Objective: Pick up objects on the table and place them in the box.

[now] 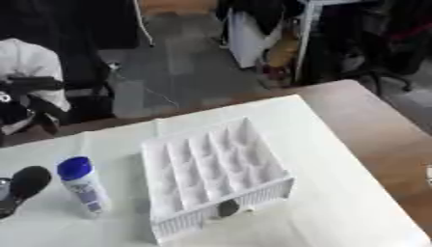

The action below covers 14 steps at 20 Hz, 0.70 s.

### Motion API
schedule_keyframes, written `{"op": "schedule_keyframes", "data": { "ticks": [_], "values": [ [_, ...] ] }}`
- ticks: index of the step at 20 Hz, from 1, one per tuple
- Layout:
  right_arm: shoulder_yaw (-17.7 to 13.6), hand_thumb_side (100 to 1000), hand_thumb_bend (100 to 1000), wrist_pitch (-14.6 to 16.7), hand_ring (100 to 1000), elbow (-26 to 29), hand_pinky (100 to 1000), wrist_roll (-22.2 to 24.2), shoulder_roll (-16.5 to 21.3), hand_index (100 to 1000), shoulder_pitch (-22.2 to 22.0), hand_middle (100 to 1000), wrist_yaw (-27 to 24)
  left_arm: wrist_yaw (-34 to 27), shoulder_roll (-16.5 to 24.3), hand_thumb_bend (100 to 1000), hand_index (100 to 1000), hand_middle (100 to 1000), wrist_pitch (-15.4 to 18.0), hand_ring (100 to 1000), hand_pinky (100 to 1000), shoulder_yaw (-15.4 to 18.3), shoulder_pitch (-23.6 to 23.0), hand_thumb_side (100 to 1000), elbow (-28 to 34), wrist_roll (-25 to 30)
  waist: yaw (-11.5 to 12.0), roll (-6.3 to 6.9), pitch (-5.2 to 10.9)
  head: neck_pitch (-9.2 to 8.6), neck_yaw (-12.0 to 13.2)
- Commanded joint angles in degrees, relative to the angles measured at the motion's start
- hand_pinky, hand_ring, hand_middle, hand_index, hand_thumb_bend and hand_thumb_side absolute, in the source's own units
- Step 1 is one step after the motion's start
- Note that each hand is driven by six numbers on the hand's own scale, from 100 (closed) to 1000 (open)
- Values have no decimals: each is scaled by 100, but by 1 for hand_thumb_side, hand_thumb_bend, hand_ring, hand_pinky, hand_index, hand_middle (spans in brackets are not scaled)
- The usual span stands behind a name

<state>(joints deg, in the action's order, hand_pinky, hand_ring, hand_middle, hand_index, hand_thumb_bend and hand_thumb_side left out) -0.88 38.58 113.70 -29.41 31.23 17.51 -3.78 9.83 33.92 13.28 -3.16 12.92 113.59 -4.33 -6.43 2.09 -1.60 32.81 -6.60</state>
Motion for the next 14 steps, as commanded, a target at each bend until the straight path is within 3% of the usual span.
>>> {"op": "schedule_keyframes", "data": {
  "ticks": [1, 6, 14],
  "values": [
    [-83, 1000, 100, 67, 448, 89, 393, -49, 141, 577, 77, 432, -19, -314, 418, 829, 885, 744, -261, 537, 409, 46, 6, 810, 82, 161, -13, 8, 68, -91, 43],
    [-149, 1000, 100, 89, 448, 89, 394, -168, 136, 593, 82, 441, 10, -551, 732, 831, 889, 749, -643, 536, 412, 73, 25, 812, 11, 376, -21, 18, 59, -98, 17],
    [-223, 1000, 100, 49, 448, 89, 392, -735, 130, 593, 69, 440, 140, -254, 941, 846, 893, 762, -1041, 544, 420, 78, 128, 813, -329, 536, -14, 6, 47, -271, 8]
  ]
}}
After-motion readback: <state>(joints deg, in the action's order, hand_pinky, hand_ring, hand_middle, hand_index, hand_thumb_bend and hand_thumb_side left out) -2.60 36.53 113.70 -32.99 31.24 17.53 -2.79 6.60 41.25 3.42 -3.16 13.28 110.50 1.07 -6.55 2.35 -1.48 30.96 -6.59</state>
